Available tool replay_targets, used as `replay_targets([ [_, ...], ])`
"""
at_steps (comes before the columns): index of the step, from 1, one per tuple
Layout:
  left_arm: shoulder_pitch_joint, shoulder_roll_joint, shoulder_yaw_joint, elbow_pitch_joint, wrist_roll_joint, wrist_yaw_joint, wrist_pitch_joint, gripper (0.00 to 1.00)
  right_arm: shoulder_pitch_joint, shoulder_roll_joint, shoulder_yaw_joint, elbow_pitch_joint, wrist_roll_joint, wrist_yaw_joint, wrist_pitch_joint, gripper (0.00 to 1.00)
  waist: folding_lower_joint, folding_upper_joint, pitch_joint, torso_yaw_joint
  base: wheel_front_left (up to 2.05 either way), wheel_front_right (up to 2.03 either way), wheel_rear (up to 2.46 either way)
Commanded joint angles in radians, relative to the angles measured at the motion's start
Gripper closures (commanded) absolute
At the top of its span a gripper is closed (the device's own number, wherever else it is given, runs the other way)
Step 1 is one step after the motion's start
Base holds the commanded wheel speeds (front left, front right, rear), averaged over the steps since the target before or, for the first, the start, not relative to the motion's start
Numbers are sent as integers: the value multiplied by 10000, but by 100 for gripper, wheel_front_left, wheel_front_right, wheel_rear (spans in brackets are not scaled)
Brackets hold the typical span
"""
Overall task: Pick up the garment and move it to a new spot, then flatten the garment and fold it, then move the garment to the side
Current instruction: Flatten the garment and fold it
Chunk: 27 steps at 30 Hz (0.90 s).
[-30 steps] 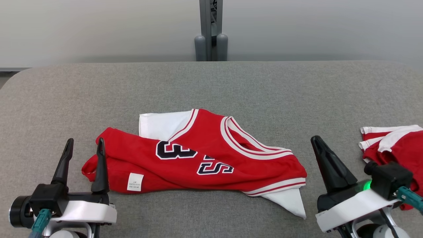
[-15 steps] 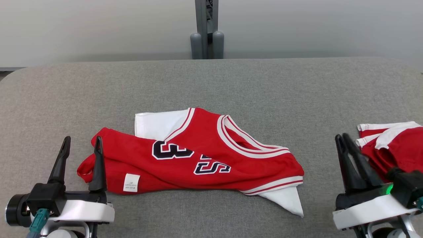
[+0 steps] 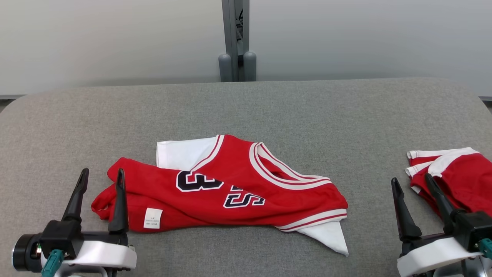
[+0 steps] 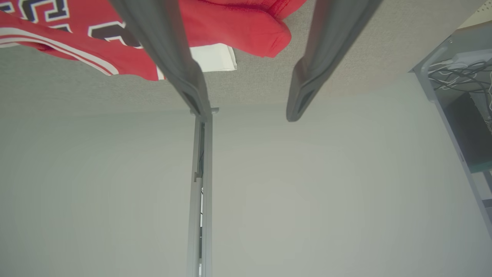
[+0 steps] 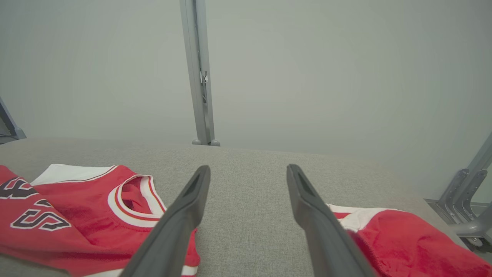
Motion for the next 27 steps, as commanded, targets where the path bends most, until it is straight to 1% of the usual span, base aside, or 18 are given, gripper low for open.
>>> replay_targets([
  [1,154,45,-2,27,-15,-28,1,0,150,-23,-6,5,-99,-1,-4,0,0,0,-107,-29,0,0,0],
  [18,476,153,-201,-33,-140,7,183,0,511,-10,521,-184,44,-1,240,0,0,0,-461,-120,0,0,0],
  [27,461,214,-258,-55,-184,58,177,0,471,-7,479,-273,205,-1,199,0,0,0,-494,-101,0,0,0],
])
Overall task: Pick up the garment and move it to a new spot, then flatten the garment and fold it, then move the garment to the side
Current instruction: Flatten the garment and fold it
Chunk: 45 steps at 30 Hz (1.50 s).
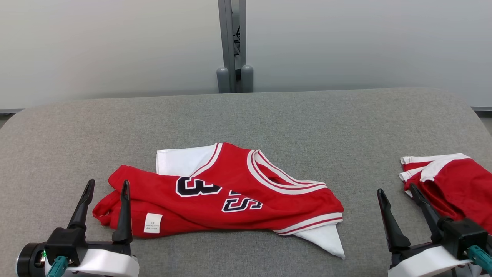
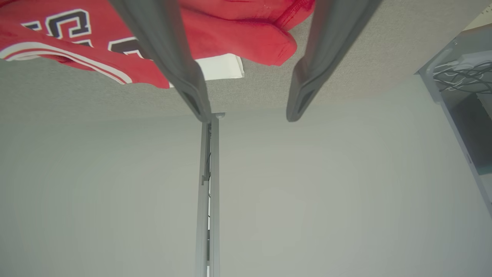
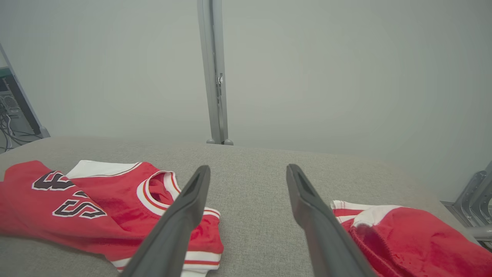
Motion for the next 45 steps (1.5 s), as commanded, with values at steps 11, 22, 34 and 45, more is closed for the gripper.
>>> replay_targets([
  [11,-170,133,-90,-36,-66,78,-54,0,-236,-27,287,645,608,-1,333,0,0,-1,161,97,0,0,0],
  [22,-649,78,-216,83,-144,34,-150,0,-929,-126,1702,3176,1314,-1,852,0,0,-1,1046,323,0,0,0],
  [34,-1144,28,-250,379,-125,-77,-245,0,-1921,-164,2781,4300,2044,0,100,100,0,-1,1683,388,0,0,0],
  [45,-1076,8,-14,300,-82,-90,-241,0,-1835,-705,3295,324,2914,0,46,100,0,-1,1481,97,0,0,0],
])
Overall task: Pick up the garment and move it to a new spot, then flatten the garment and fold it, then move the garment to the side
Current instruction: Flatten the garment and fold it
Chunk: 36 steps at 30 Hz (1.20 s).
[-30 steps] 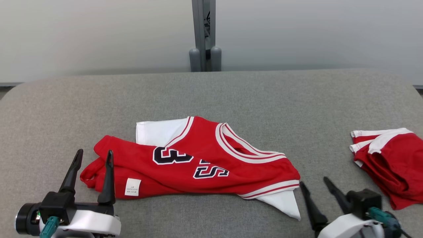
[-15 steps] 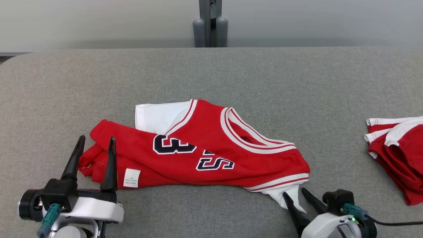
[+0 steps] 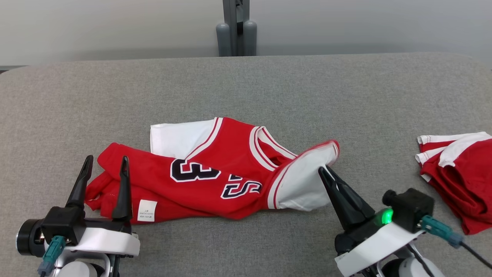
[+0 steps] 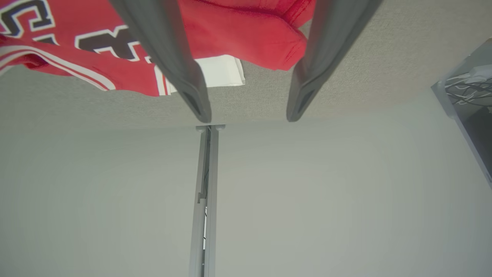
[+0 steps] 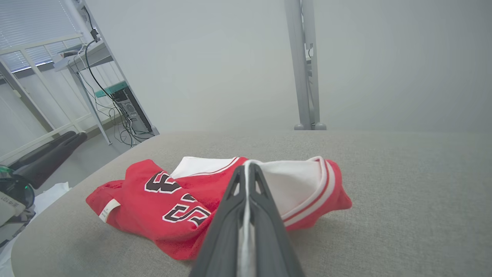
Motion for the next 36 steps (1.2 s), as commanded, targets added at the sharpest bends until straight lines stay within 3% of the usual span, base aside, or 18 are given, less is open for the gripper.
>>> replay_targets([
  [1,-71,30,53,-34,29,-23,-29,0,151,-106,-8,-627,277,2,226,100,0,0,-48,-33,0,0,0],
  [6,-40,-32,88,-102,95,-82,-30,0,383,-192,-215,-2506,593,2,723,100,0,0,-85,-41,0,0,0],
  [10,-69,-102,91,-127,127,-110,-30,0,539,-128,-845,-2777,806,2,1062,100,0,0,-46,8,0,0,0],
  [19,-303,-254,-45,-10,249,-296,-31,0,132,110,-2368,633,1195,2,718,100,0,0,122,323,0,0,0],
  [20,-303,-254,-45,-10,249,-296,-31,0,132,110,-2368,633,1195,2,718,100,0,0,122,323,0,0,0],
  [21,-367,-285,-51,2,280,-318,-31,0,-71,183,-2536,1586,1384,2,561,100,0,0,171,380,0,0,0],
  [24,-386,-330,-54,35,308,-383,-31,0,-373,229,-2614,2767,1492,2,311,100,0,0,226,458,0,0,0],
  [29,-395,-355,-10,68,366,-404,-31,0,-636,199,-2483,3851,1592,2,8,100,0,0,234,486,0,0,0],
  [30,-366,-355,19,68,384,-401,-31,0,-660,213,-2465,4071,1689,2,-21,83,0,0,213,459,0,0,0],
  [31,-328,-353,45,67,396,-399,-31,0,-667,193,-2435,4275,1677,2,-76,45,0,0,196,436,0,0,0],
  [32,-298,-348,73,69,413,-395,-31,0,-691,170,-2412,4411,1678,2,-136,0,0,0,174,409,0,0,0],
  [36,-214,-322,167,48,451,-366,-32,0,-459,94,-2516,4718,1705,2,-467,0,0,0,57,266,0,0,0],
])
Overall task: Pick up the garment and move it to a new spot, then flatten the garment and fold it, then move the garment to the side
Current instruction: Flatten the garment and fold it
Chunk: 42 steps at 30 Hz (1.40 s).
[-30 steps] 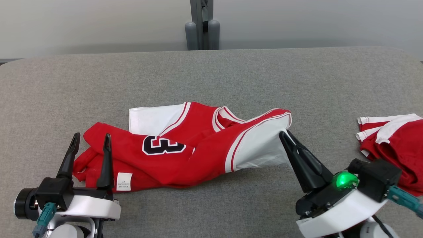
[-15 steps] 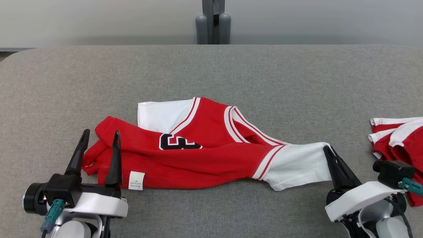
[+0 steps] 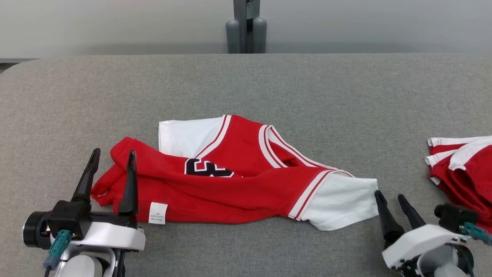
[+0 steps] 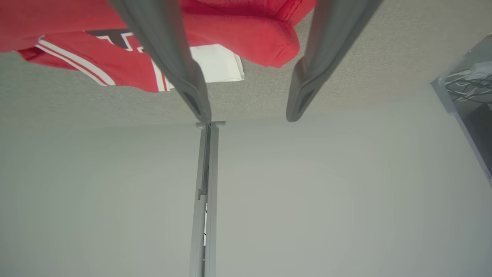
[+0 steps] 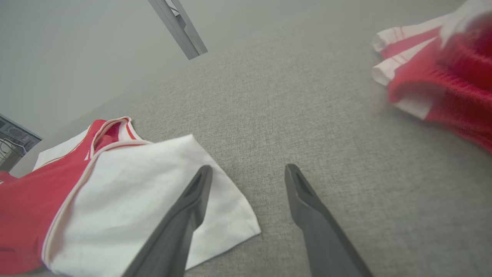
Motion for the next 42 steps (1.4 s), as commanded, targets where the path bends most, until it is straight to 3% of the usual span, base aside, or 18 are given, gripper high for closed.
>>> replay_targets([
  [1,80,67,57,-19,105,24,-32,0,186,-100,-61,36,-30,2,-106,0,0,0,-63,-70,0,0,0],
  [6,108,152,179,-69,136,73,-32,0,545,-361,-698,-543,-322,2,-704,0,0,0,-193,-273,0,0,0],
  [10,160,236,288,-149,161,136,-32,0,483,-395,-1202,-1768,-828,2,-1093,0,0,0,-265,-465,0,0,0],
  [20,386,353,329,-300,106,286,218,0,347,-170,-753,-4470,-2942,2,-616,0,0,0,-826,-502,0,0,0],
  [26,976,421,329,-545,20,423,767,0,1292,127,-588,-5167,-3613,2,-43,0,0,0,-1269,-435,0,0,0],
  [42,1387,475,275,-683,-343,354,1093,0,2705,425,-1224,-5977,-3593,2,527,0,0,0,-1767,-298,0,0,0],
])
